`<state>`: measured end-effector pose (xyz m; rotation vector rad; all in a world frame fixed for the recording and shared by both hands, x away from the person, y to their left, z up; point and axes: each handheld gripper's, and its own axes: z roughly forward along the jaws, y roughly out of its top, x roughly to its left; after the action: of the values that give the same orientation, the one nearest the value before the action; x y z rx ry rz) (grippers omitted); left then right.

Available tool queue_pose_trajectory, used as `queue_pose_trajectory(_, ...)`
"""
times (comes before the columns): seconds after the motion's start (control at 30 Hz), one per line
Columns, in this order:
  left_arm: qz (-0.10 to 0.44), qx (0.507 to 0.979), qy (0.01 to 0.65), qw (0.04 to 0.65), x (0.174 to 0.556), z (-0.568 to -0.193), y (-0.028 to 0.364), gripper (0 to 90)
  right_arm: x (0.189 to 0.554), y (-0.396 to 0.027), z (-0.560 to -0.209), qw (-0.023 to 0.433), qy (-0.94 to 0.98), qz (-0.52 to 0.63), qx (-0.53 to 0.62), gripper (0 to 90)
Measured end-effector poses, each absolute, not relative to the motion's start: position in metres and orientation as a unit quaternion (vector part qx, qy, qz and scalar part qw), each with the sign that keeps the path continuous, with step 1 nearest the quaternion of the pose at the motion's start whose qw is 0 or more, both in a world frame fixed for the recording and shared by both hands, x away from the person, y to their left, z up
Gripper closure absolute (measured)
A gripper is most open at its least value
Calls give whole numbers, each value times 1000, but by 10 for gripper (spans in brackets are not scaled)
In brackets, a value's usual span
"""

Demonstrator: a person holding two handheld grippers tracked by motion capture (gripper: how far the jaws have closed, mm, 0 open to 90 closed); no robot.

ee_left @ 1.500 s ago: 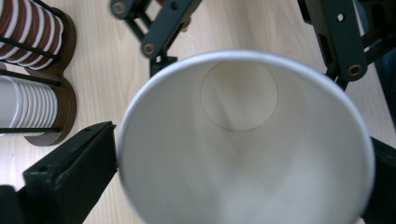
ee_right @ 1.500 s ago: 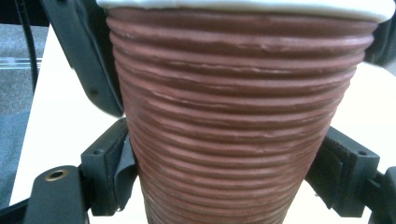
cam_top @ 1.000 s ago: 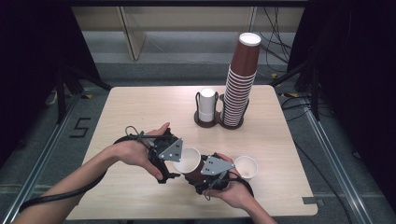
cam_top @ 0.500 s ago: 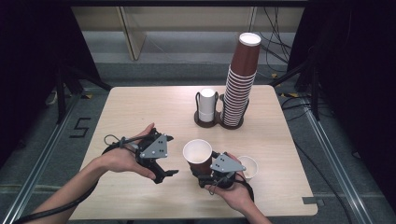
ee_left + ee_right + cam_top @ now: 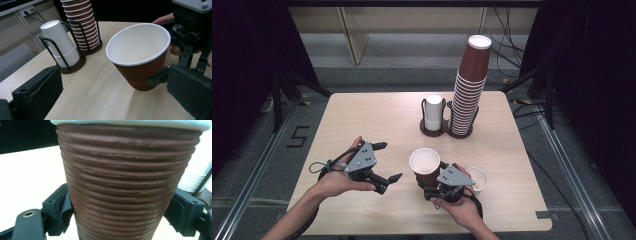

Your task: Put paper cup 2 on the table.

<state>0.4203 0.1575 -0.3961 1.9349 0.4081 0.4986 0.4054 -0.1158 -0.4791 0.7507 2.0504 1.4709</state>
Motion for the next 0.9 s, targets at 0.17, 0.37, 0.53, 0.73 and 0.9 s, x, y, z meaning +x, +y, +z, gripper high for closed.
queue_pose_trajectory(0.17,212,794,192,536,420,-401,164,0,401,-113,-483,255,755,534,283,188)
queue_pose_trajectory(0.37,225,772,227,550,424,-406,169,0,398,-110,-481,269,761,523,275,188)
queue_pose_trajectory(0.53,237,754,250,560,430,-410,173,0,397,-106,-485,267,767,516,273,188)
queue_pose_trajectory(0.73,249,734,278,567,436,-419,177,0,396,-104,-492,265,775,505,272,187)
queue_pose_trajectory(0.9,251,731,293,562,439,-428,181,0,396,-103,-496,266,773,504,280,186)
